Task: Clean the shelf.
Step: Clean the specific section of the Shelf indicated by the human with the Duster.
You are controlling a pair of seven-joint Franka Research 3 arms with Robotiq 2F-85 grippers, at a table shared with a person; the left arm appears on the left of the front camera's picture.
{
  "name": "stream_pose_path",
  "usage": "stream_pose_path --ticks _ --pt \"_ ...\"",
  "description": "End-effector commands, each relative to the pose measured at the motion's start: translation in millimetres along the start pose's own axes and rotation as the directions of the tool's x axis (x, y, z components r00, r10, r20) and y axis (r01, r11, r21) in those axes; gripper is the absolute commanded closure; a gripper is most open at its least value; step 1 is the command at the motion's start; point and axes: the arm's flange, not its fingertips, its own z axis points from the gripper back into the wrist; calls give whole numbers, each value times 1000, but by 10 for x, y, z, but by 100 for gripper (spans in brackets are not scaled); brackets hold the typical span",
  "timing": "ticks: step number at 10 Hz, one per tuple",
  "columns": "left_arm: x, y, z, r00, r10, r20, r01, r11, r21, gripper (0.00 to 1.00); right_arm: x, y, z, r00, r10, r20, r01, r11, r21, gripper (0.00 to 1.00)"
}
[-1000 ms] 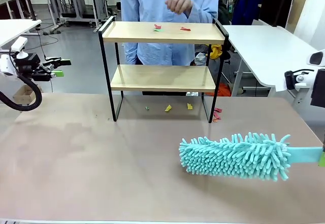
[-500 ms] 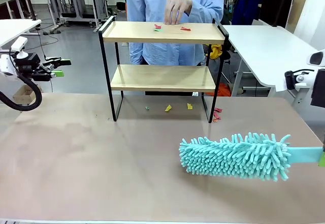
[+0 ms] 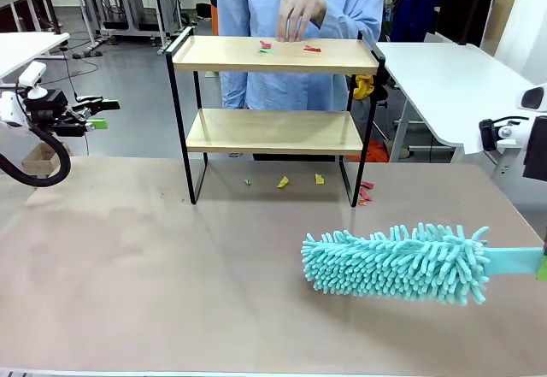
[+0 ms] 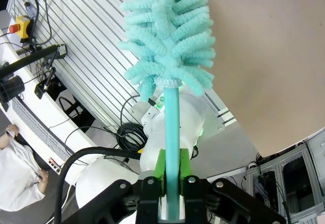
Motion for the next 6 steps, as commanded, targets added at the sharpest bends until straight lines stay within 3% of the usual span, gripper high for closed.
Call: stream_pose_path --ticks 1,4,6 --pt "21 -28 -22 1000 -15 2 15 1000 1 0 -13 25 33 1000 4 1 -4 1000 -4 87" --pt "21 -28 -22 1000 -15 2 15 1000 1 0 0 0 0 1000 0 0 0 1000 0 87" --pt "21 -28 -22 1000 -15 2 15 1000 1 0 -5 222 496 987 -96 130 93 995 30 87"
